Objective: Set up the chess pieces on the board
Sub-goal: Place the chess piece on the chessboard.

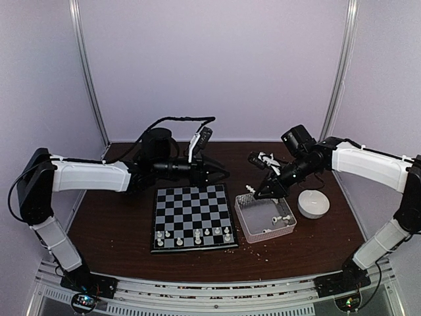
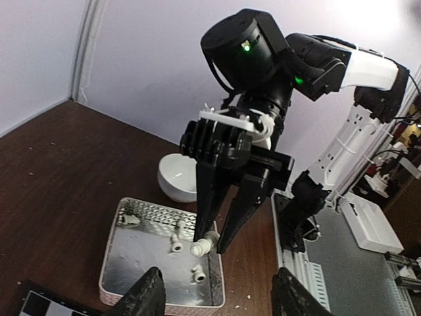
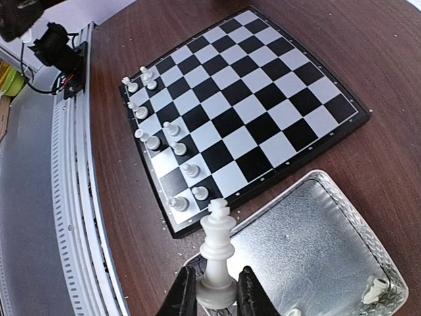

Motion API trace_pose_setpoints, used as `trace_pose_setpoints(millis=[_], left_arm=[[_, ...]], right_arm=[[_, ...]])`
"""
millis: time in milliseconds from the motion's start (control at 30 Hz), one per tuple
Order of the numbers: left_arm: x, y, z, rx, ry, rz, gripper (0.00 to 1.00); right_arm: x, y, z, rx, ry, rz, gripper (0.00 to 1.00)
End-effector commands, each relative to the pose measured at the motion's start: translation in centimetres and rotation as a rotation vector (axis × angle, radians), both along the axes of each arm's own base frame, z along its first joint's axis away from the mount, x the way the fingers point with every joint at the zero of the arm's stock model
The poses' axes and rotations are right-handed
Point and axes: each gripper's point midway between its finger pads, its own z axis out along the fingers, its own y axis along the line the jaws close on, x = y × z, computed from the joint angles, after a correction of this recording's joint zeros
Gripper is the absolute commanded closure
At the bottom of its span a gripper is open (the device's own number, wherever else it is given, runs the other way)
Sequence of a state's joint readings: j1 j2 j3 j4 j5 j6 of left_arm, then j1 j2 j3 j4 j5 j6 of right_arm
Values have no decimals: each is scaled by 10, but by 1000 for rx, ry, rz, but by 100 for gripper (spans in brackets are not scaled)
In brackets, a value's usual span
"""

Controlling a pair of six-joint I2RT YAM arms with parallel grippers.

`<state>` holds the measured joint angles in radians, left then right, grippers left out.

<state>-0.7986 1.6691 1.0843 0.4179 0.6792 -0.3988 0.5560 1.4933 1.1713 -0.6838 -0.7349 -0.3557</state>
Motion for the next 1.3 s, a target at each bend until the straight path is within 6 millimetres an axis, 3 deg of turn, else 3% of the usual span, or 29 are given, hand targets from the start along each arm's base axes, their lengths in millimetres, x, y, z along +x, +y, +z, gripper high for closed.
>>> trace_pose_setpoints(millis=[0, 400, 633, 1133, 1267], left_arm=[[-28, -13, 19, -108, 61, -231, 44], [-37, -50, -23, 28, 167, -284, 48], [-38, -54, -37, 74, 177, -289, 55], [-44, -55, -34, 44, 182, -339, 86], [-44, -53, -29, 46, 168, -329, 89]], right_arm=[[-25, 10, 22, 96, -3, 113, 91], [-39, 28, 35, 117, -5, 183, 91], [-40, 30, 40, 133, -1, 193, 91], [-39, 30, 33, 116, 17, 188, 90], [-41, 28, 32, 106, 20, 189, 74]])
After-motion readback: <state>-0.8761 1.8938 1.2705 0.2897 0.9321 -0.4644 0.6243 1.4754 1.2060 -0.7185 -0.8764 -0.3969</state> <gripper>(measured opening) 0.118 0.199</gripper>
